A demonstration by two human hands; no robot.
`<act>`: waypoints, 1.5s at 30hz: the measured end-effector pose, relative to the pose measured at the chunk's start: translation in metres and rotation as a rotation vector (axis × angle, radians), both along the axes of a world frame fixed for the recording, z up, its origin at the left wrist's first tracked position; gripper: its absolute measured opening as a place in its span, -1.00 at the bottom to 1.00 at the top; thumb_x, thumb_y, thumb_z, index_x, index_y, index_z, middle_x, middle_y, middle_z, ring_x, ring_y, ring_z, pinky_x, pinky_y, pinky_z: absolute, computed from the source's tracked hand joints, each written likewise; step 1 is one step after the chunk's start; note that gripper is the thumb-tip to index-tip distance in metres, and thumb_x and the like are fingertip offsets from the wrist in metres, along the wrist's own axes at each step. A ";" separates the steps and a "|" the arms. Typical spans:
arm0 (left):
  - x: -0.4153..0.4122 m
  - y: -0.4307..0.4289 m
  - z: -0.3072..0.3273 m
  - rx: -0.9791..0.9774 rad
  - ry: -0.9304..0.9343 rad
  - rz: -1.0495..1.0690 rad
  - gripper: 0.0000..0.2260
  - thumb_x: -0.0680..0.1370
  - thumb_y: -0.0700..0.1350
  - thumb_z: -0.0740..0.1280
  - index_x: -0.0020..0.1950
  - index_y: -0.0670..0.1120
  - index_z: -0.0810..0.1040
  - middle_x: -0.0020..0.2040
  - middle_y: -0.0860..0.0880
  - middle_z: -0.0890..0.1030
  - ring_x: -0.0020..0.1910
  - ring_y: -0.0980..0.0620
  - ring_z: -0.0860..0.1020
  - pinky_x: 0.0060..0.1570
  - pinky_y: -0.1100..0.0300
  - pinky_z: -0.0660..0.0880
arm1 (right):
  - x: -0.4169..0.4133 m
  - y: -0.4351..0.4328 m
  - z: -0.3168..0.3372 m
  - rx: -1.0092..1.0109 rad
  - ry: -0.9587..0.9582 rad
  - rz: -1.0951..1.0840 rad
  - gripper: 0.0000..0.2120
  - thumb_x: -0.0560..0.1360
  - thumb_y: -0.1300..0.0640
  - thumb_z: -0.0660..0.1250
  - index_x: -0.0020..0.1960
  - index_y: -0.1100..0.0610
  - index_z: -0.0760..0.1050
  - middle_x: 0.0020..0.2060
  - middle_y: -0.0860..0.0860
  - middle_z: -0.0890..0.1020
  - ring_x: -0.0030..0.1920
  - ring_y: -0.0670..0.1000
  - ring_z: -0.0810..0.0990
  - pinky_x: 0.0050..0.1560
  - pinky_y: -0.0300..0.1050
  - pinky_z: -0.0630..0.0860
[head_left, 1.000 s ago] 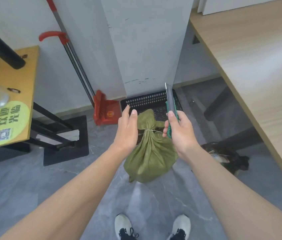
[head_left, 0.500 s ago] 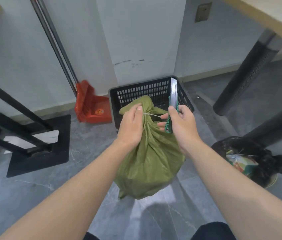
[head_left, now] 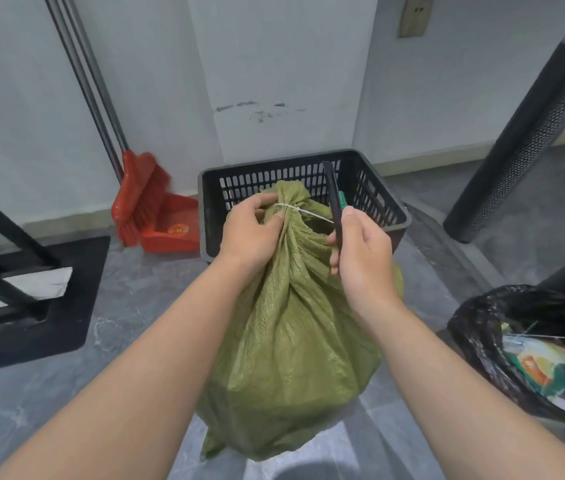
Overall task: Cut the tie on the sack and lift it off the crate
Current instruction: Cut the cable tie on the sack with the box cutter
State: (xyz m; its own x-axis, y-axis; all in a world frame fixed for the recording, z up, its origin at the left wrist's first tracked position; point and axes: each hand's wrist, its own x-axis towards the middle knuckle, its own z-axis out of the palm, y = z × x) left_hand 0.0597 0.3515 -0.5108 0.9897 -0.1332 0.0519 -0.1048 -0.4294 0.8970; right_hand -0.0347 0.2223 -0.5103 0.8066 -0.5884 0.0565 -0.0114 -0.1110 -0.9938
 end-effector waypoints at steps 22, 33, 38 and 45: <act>0.006 0.014 -0.009 -0.059 -0.221 0.078 -0.82 0.41 -0.10 0.64 -0.11 0.09 0.70 -0.29 0.11 0.64 -0.37 0.24 0.53 -0.22 0.34 0.54 | -0.011 -0.041 0.025 -0.931 0.026 -0.021 -0.69 0.39 -0.17 0.46 0.11 -0.16 0.70 -0.14 -0.15 0.68 -0.07 -0.03 0.63 -0.13 0.02 0.60; -0.002 0.008 -0.003 -0.166 -0.217 0.049 -0.82 0.41 -0.15 0.63 -0.11 0.07 0.71 -0.27 0.05 0.65 -0.36 0.17 0.54 -0.26 0.29 0.52 | -0.014 -0.036 0.020 -0.979 0.019 0.017 -0.69 0.36 -0.20 0.45 0.09 -0.20 0.71 -0.17 -0.17 0.65 -0.11 -0.06 0.61 -0.23 -0.05 0.56; -0.007 0.008 -0.001 -0.186 -0.191 0.089 -0.83 0.40 -0.14 0.64 -0.07 0.02 0.72 -0.25 -0.01 0.69 -0.36 0.18 0.58 -0.26 0.25 0.57 | -0.017 -0.030 0.017 -1.008 0.002 -0.037 -0.71 0.38 -0.17 0.47 0.09 -0.18 0.71 -0.17 -0.13 0.64 -0.14 -0.02 0.62 -0.28 -0.08 0.54; -0.012 0.009 0.002 -0.228 -0.145 0.156 -0.83 0.38 -0.13 0.65 -0.09 0.01 0.73 -0.26 -0.01 0.72 -0.34 0.18 0.62 -0.23 0.18 0.59 | -0.020 -0.017 0.011 -1.076 -0.063 -0.142 -0.78 0.38 -0.09 0.52 0.01 -0.12 0.70 -0.20 -0.08 0.61 -0.23 0.05 0.63 -0.39 -0.25 0.30</act>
